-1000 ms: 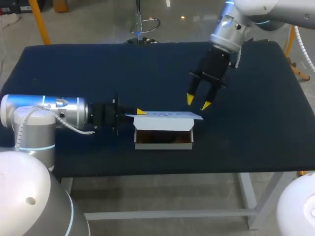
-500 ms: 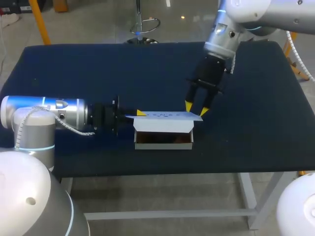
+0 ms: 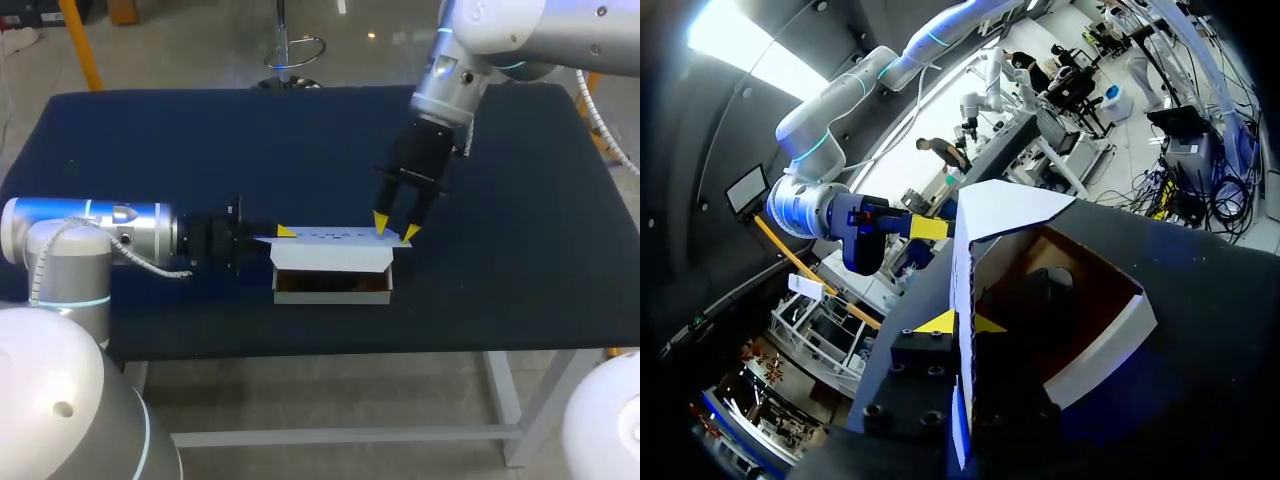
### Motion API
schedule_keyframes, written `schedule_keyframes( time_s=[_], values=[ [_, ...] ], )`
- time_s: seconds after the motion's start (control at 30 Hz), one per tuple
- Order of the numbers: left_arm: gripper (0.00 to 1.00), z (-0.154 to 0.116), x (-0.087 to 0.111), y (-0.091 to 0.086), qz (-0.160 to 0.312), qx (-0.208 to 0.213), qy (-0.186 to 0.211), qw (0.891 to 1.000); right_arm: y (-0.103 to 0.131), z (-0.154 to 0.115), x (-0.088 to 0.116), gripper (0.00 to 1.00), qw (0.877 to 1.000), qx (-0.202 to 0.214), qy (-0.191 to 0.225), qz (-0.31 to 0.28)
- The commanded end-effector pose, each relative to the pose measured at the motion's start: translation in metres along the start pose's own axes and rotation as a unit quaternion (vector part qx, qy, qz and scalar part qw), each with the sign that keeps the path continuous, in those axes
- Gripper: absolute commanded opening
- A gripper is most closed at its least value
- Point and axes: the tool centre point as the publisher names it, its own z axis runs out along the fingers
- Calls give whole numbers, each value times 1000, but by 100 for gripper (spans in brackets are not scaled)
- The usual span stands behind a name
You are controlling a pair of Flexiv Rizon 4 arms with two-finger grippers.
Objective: Assemble the packaging by folding the flat box into shape, placing the metal phone stand inside, and closing the box properly
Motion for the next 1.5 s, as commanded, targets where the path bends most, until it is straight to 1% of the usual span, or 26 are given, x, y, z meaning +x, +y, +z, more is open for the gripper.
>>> schedule_keyframes(
  time_s=[0.03, 0.13, 0.2, 0.27, 0.37, 0.43, 0.5, 0.63, 0.77, 0.93, 1.0, 1.07, 1.2, 1.23, 1.27, 1.3, 1.33, 1.4, 1.5],
  values=[
    [11, -1, 3, 2, -1, 1, -1, 1000, 1, 2, -1, 47, 1000, 0, 0, 0],
    [9, -2, 3, 3, -1, 0, -3, 1000, 2, 3, -2, 47, 1000, 2, 0, 3],
    [9, -3, 3, 3, -1, 0, -4, 1000, 2, 3, -2, 47, 1000, 2, 0, 3],
    [16, -4, 3, 2, 0, -1, -4, 1000, 2, 3, -2, 47, 1000, 2, 1, 4],
    [20, -6, 2, 1, 2, -3, -7, 1000, 2, 3, -2, 47, 1000, 3, 1, 4],
    [29, -8, 3, 1, 4, -4, -8, 1000, 2, 4, -2, 47, 1000, 3, 1, 5],
    [31, -9, 3, 1, 5, -5, -10, 1000, 3, 4, -2, 47, 1000, 4, 2, 5],
    [42, -14, 3, 0, 6, -8, -14, 1000, 3, 4, -2, 47, 1000, 4, 3, 6],
    [44, -21, 3, -5, 12, -14, -21, 1000, 3, 4, -2, 47, 1000, 4, 4, 6],
    [47, -39, 3, -14, 17, -40, -32, 999, 3, 3, -2, 47, 1000, 3, 6, 5],
    [48, -48, 4, -18, 20, -53, -30, 998, 3, 3, -2, 47, 1000, 1, 7, 5],
    [51, -57, 5, -22, 19, -74, -19, 997, 2, 3, -2, 48, 1000, -1, 8, 5],
    [69, -74, 4, -26, 5, -116, 6, 993, 1, 3, -3, 48, 1000, -6, 8, 4],
    [78, -80, 4, -28, -2, -126, 24, 992, 1, 4, -3, 48, 1000, -8, 9, 4],
    [85, -84, 3, -29, -8, -142, 34, 989, 0, 4, -3, 48, 1000, -9, 10, 4],
    [86, -87, 2, -29, -17, -154, 39, 987, 0, 4, -4, 48, 1000, -11, 10, 4],
    [89, -91, 1, -30, -25, -160, 51, 986, 0, 5, -4, 48, 1000, -12, 10, 4],
    [99, -97, -1, -31, -39, -186, 60, 980, 0, 6, -4, 48, 1000, -13, 10, 3],
    [100, -102, -4, -34, -57, -210, 82, 973, -1, 7, -4, 47, 1000, -17, 9, 3]
  ],
)
